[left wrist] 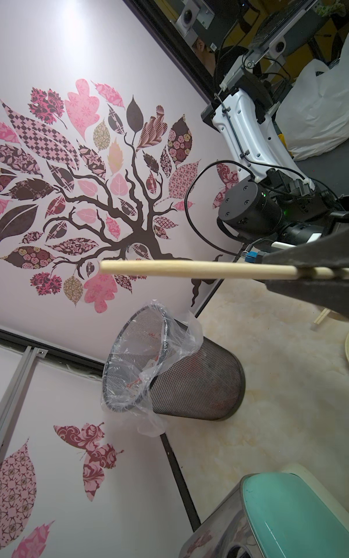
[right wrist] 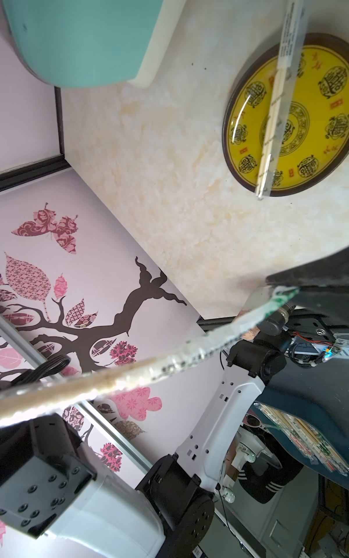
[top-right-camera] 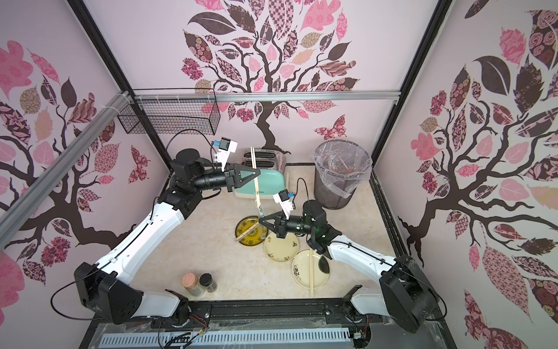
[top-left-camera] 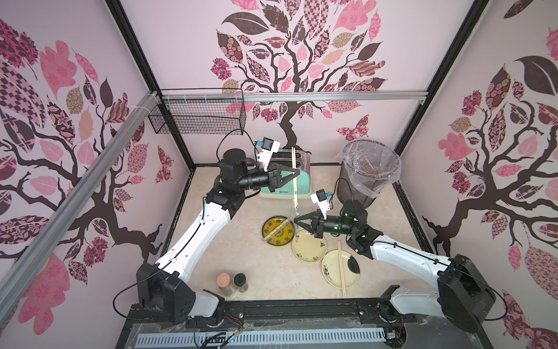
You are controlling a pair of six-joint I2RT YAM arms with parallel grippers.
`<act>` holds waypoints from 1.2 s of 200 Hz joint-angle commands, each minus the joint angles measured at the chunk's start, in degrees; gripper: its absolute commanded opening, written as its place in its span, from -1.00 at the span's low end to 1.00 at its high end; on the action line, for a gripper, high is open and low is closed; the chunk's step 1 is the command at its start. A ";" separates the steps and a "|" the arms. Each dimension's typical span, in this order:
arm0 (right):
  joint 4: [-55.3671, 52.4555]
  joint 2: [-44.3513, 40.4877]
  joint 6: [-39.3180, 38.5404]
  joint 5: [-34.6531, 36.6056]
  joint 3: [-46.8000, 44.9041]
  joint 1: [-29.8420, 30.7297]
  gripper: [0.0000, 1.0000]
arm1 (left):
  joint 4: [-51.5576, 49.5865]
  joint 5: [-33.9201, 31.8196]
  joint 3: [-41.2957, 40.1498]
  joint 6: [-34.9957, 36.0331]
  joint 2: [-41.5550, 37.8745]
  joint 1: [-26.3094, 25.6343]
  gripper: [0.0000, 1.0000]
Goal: Remove the packaging of disposable chopsticks
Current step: Remove the packet bag from the disposable chopsticks.
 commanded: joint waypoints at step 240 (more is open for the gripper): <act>-4.53 -3.35 -3.52 1.33 2.17 0.28 -1.00 | 0.86 1.39 -0.21 0.01 0.82 0.24 -1.00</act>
